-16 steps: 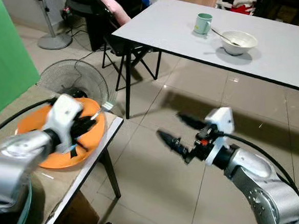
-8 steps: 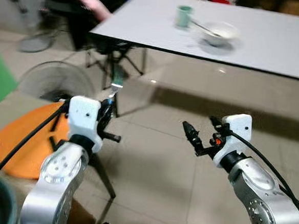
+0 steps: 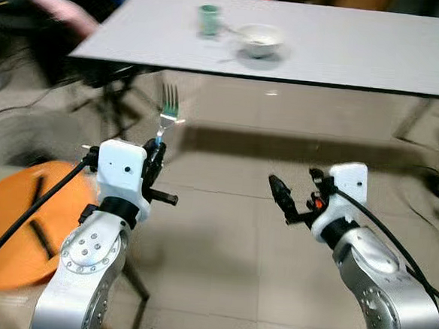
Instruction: Setting the table
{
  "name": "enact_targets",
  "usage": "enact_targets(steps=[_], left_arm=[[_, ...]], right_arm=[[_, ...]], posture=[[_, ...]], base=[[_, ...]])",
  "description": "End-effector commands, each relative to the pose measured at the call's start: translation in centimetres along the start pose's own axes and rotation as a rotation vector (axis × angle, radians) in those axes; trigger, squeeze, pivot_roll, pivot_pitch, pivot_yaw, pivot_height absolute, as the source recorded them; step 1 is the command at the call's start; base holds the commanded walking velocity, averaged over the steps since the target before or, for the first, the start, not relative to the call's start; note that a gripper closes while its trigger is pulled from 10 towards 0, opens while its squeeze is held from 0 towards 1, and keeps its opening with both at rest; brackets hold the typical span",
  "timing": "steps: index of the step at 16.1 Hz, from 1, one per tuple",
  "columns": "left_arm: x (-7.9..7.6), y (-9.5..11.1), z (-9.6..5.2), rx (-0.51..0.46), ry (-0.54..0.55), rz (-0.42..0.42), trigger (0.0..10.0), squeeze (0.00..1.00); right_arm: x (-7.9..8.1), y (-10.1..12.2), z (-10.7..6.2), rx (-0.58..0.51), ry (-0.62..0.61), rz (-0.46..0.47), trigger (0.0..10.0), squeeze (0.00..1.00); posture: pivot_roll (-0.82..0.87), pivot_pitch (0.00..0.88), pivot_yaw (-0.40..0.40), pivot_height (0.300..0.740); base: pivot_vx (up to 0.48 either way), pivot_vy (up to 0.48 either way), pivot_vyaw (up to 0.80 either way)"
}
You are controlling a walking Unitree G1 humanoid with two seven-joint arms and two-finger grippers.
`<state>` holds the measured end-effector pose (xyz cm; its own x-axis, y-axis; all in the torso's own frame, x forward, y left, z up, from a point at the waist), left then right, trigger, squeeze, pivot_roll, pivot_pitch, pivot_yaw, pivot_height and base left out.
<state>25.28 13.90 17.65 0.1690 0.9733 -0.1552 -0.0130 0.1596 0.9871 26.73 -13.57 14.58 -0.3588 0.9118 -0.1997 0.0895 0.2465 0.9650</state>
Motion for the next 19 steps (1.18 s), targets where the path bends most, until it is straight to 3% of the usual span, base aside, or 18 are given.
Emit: enact_targets(steps=[1,19], left_arm=[[-0.25,0.12,0.07,-0.01,-0.004,0.003,10.0,0.0],[0.07,-0.03,0.11,-0.001,0.022,-0.029,10.0,0.0]], right_arm=[[-0.46,0.08,-0.11,-0.003,-0.027,0.001,10.0,0.0],[-0.43,0.74,0.08,-0.042,-0.031,0.007,10.0,0.0]], posture=[[-0.06,0.033,0.048,0.74],[-0.06,0.041,0.059,0.74]], base=[[0.3,0.0,-0.8],[0.329,0.0,0.0]])
Point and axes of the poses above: a point about 5 cm out from each wrist's last joint towards the gripper, its own z axis pointing out of the wrist towards the gripper, its own y axis along the axis of the wrist's last joint, x = y × z, the point moved 2 cm from there along z, pointing out of the wrist towards the gripper, and after that the axes turned 15 degrees about -z, right-handed, at the moved point
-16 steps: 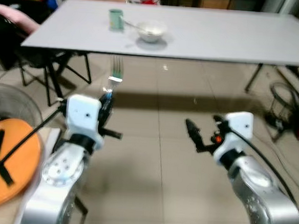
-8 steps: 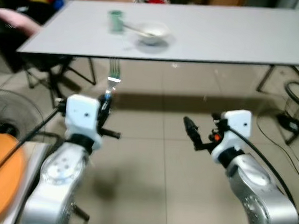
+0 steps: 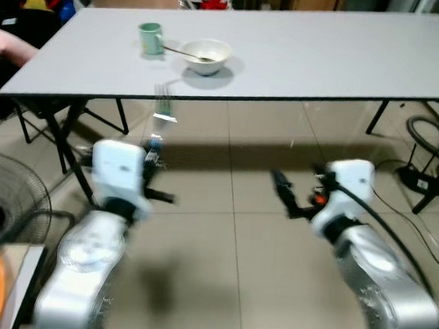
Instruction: Setting the table
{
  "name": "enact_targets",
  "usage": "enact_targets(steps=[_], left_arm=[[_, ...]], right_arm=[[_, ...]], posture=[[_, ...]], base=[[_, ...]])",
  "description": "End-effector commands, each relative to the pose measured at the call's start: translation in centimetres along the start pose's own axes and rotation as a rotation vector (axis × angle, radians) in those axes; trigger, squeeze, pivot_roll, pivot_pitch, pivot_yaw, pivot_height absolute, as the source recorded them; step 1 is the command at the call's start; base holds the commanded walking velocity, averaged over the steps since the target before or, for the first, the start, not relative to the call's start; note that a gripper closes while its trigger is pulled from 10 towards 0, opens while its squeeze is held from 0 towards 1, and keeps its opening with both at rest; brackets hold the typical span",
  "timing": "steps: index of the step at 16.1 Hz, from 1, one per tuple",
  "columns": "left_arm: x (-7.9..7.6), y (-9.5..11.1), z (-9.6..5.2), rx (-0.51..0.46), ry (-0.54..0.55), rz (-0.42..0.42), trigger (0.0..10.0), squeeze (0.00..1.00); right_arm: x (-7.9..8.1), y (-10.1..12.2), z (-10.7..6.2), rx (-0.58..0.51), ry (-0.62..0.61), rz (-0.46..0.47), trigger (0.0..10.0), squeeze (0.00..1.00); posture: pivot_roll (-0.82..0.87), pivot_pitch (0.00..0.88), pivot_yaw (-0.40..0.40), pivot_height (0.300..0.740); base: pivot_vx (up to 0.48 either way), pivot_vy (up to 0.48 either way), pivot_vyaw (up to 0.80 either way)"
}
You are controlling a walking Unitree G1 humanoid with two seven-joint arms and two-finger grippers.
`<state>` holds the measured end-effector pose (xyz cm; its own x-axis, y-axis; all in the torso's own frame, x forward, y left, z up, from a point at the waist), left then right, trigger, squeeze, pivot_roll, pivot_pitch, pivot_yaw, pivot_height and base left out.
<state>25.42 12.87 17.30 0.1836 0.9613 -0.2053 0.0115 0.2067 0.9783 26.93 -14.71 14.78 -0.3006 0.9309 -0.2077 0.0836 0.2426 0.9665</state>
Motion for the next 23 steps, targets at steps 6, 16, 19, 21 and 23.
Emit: enact_targets(steps=[6,16,19,21,23], left_arm=[[1.26,0.77,-0.03,-0.023,0.041,0.026,10.0,0.0],[1.49,0.75,-0.02,-0.016,0.033,0.041,10.0,0.0],[1.57,0.67,-0.12,-0.012,0.033,0.043,10.0,0.0],[1.64,0.53,-0.26,-0.007,0.038,0.041,10.0,0.0],[1.61,0.42,-0.29,-0.004,0.04,0.041,10.0,0.0]], right_arm=[[0.8,1.0,0.42,-0.047,0.042,0.009,10.0,0.0],[1.05,1.04,0.42,-0.059,0.067,0.01,10.0,0.0],[1.32,1.11,0.41,-0.067,0.082,0.014,10.0,0.0],[1.44,1.21,0.36,-0.074,0.091,0.001,10.0,0.0],[1.39,1.28,0.38,-0.078,0.093,-0.001,10.0,0.0]], posture=[[-0.06,0.035,0.059,0.74],[-0.06,0.017,0.061,0.74],[-0.06,0.011,0.062,0.74],[-0.06,0.009,0.062,0.74],[-0.06,0.008,0.057,0.74]], base=[[0.364,0.0,0.0],[0.368,0.0,0.0],[0.37,0.0,0.0],[0.368,0.0,0.0],[0.369,0.0,0.0]])
Point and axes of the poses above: a point about 5 cm out from each wrist's last joint towards the gripper, its own z axis pointing out of the wrist towards the gripper, its own y axis along the axis of the wrist's last joint, x = y × z, the point moved 2 cm from there along z, pointing out of the wrist towards the gripper, and after that the axes turned 15 degrees about -z, right-handed, at the moved point
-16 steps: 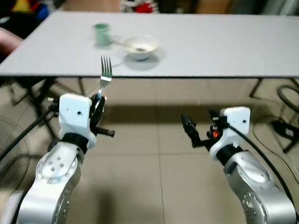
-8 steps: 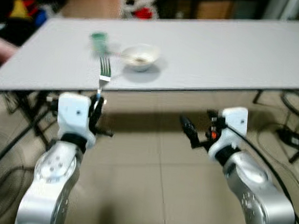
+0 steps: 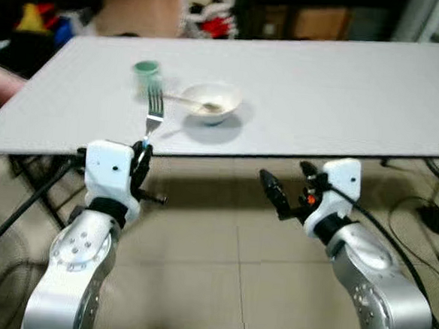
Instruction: Setting the table
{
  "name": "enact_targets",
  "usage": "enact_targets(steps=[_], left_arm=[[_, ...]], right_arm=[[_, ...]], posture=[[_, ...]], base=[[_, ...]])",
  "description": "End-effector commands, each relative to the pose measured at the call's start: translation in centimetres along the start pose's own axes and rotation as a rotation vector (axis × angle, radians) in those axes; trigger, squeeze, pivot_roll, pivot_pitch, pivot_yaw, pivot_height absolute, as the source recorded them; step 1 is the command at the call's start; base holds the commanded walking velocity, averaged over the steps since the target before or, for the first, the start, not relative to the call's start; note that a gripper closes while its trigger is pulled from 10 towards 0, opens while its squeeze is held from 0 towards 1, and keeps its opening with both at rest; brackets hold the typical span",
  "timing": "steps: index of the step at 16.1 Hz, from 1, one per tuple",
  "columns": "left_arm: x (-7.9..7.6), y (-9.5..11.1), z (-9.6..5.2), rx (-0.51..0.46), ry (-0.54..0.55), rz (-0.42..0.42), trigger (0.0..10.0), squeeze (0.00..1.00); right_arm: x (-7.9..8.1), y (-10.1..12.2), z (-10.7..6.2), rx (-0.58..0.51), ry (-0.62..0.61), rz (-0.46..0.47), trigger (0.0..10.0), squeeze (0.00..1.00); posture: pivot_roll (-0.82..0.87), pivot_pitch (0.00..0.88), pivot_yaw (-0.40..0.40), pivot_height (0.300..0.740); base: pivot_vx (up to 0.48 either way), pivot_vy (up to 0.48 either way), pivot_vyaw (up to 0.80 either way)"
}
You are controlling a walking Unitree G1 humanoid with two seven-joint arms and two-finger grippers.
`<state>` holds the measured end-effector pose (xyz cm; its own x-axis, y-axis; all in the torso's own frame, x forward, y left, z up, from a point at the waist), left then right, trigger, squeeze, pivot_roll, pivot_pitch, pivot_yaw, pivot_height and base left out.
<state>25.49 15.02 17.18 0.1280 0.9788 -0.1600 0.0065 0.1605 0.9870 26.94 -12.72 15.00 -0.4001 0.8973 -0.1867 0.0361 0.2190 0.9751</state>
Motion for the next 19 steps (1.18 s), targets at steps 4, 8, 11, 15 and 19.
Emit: enact_targets(steps=[4,8,11,15,19], left_arm=[[-0.3,0.11,-0.04,-0.007,-0.008,-0.007,10.0,0.0],[-0.23,0.08,-0.07,-0.005,-0.004,-0.006,10.0,0.0],[-0.28,0.05,-0.08,0.0,-0.011,-0.002,10.0,0.0],[-0.37,-0.01,0.02,0.006,-0.022,-0.001,10.0,0.0],[-0.49,-0.17,0.08,0.018,-0.039,0.004,10.0,0.0]], right_arm=[[-0.31,0.68,-0.04,-0.029,-0.002,-0.009,10.0,0.0],[-0.16,0.69,0.02,-0.032,0.009,-0.007,10.0,0.0],[-0.14,0.65,0.0,-0.028,0.009,-0.002,10.0,0.0],[-0.08,0.6,0.01,-0.025,0.008,0.006,10.0,0.0],[-0.12,0.34,-0.17,-0.01,0.008,0.028,10.0,0.0]], posture=[[-0.06,0.009,0.05,0.74],[-0.06,0.01,0.049,0.74],[-0.06,0.013,0.051,0.74],[-0.06,0.016,0.054,0.74],[-0.06,0.019,0.058,0.74]], base=[[0.368,0.0,0.0],[0.37,0.0,0.0],[0.37,0.0,0.0],[0.368,0.0,0.0],[0.37,0.0,-0.74]])
Point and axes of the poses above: a point about 5 cm out from each wrist's last joint towards the gripper, its own z axis pointing out of the wrist towards the gripper, its own y axis along the axis of the wrist's last joint, x = y × z, the point moved 2 cm from there along z, pointing out of the wrist towards the gripper, and after that the axes turned 15 degrees about -z, right-handed, at the moved point
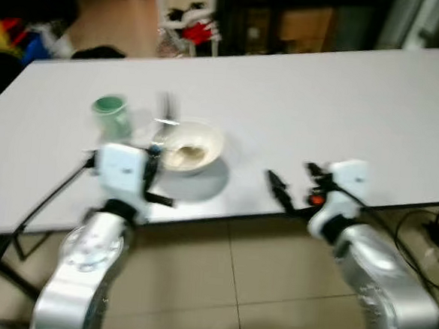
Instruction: Setting the table
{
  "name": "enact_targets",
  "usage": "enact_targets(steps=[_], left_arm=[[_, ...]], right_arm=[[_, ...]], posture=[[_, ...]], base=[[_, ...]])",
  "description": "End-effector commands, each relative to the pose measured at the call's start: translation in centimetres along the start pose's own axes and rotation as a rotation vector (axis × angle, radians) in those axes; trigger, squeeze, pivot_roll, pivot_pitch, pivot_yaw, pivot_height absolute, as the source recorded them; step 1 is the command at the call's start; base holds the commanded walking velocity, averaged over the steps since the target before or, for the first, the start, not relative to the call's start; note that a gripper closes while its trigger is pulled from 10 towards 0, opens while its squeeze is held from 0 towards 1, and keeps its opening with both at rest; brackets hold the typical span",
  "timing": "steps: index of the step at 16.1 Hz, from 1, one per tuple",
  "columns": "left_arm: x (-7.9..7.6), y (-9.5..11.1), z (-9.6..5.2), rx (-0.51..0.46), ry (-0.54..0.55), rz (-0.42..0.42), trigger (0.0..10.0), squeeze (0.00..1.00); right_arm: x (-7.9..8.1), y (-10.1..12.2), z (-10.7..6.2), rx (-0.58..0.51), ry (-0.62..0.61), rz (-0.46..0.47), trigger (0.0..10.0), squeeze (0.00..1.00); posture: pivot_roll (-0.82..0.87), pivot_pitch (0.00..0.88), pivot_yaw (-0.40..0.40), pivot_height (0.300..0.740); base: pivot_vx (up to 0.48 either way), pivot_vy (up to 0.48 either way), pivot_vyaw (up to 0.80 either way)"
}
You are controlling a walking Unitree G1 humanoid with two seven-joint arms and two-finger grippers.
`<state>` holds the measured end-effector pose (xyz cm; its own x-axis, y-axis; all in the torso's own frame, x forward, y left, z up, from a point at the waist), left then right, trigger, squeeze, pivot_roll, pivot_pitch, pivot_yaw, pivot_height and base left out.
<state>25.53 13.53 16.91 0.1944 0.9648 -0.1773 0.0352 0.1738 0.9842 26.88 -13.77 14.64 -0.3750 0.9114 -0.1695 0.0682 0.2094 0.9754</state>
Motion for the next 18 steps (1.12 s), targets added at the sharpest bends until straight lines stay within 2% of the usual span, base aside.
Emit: enact_targets(steps=[1,3,5,7,9,11,13,14,15,16,18], left_arm=[[0.8,0.2,-0.1,0.005,0.009,0.035,10.0,0.0],[0.7,0.0,0.1,0.025,-0.022,0.056,10.0,0.0],[0.7,-0.2,0.7,0.053,-0.048,0.085,10.0,0.0],[1.5,0.0,1.7,0.074,-0.053,0.15,10.0,0.0],[2.7,0.7,2.3,0.078,-0.044,0.191,10.0,0.0],[3.9,0.9,2.4,0.148,-0.082,0.273,10.0,0.0],[4.3,0.8,2.4,0.206,-0.129,0.329,10.0,0.0],[4.8,0.7,2.4,0.278,-0.191,0.414,10.0,0.0],[5.1,0.7,2.6,0.316,-0.218,0.458,10.0,0.0],[5.6,0.8,3.0,0.365,-0.253,0.505,10.0,0.0],[5.6,1.0,4.0,0.41,-0.321,0.549,10.0,0.0]], right_arm=[[0.7,0.9,0.1,-0.038,0.03,0.024,10.0,0.0],[0.3,1.0,0.0,-0.046,0.016,0.053,10.0,0.0],[-0.1,1.2,0.0,-0.06,0.047,0.026,10.0,0.0],[0.5,1.8,-0.3,-0.084,0.19,-0.041,10.0,0.0],[0.8,2.1,-0.7,-0.094,0.27,-0.062,10.0,0.0],[1.4,2.0,-1.2,-0.082,0.398,-0.089,10.0,0.0],[1.7,1.8,-1.3,-0.07,0.463,-0.116,10.0,0.0],[2.0,1.8,-1.4,-0.06,0.521,-0.138,10.0,0.0],[2.1,1.7,-1.4,-0.054,0.556,-0.154,10.0,0.0],[2.4,1.6,-1.5,-0.041,0.61,-0.177,10.0,0.0],[2.6,1.4,-1.7,-0.017,0.687,-0.206,10.0,0.0]], posture=[[-0.06,0.02,0.062,0.74],[-0.06,0.02,0.066,0.74],[-0.06,0.021,0.074,0.74],[-0.07,0.02,0.083,0.74],[-0.07,0.022,0.082,0.74],[-0.06,0.024,0.072,0.74],[-0.05,0.026,0.071,0.74],[-0.05,0.027,0.068,0.74],[-0.04,0.029,0.066,0.74],[-0.04,0.029,0.066,0.74],[-0.04,0.031,0.064,0.74]], base=[[0.371,0.0,-0.58],[0.369,0.0,0.0],[0.33,0.0,0.0],[0.0,0.0,0.0],[0.0,0.0,0.0],[0.0,0.0,0.0],[0.0,0.0,0.0],[0.0,0.0,0.0],[0.0,0.0,0.0],[0.0,0.0,0.0],[0.0,0.0,0.0]])
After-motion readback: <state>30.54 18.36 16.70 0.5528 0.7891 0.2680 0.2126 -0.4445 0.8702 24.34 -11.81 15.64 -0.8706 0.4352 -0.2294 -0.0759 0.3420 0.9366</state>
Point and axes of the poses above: a point about 5 cm out from each wrist's last joint towards the gripper, its own z axis pointing out of the wrist towards the gripper, its own y axis along the axis of the wrist's last joint, x = y × z, the point moved 2 cm from there along z, pointing out of the wrist towards the gripper, and after that the axes turned 15 degrees about -z, right-handed, at the moved point
